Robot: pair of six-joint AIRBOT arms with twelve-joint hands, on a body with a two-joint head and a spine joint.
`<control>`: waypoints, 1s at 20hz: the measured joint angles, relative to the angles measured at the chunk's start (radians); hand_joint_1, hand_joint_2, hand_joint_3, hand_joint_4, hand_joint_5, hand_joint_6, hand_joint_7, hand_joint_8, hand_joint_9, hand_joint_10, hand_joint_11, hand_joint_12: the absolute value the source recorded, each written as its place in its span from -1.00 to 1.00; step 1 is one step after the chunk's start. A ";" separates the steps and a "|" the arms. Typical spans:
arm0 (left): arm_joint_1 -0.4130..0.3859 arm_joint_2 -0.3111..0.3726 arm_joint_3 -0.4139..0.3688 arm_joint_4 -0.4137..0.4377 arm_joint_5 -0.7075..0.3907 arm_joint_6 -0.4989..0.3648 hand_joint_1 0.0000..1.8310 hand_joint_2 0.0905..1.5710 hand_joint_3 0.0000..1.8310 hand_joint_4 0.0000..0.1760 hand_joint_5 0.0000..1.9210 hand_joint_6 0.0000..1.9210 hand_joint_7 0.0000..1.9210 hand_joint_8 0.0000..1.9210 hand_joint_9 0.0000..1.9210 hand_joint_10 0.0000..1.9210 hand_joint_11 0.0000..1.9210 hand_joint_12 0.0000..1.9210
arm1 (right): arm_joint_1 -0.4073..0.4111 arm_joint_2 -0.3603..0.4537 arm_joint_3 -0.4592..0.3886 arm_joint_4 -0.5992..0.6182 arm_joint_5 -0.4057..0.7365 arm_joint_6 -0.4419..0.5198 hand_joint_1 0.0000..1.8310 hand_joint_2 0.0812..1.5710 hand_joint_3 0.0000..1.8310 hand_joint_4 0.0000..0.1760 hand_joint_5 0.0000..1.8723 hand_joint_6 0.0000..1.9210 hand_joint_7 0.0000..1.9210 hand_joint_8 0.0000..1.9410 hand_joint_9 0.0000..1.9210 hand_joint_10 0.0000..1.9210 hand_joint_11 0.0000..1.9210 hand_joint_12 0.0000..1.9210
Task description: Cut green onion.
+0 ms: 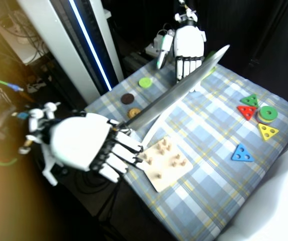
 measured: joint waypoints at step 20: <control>0.229 0.144 -0.107 -0.180 -0.744 -0.291 -1.00 0.63 -1.00 -1.00 -1.00 -1.00 -1.00 -1.00 -1.00 -1.00 -1.00 -1.00 | 0.188 0.019 0.098 -0.205 -0.306 0.001 -0.83 1.00 -0.99 1.00 -0.53 1.00 -0.16 1.00 0.06 1.00 0.13 1.00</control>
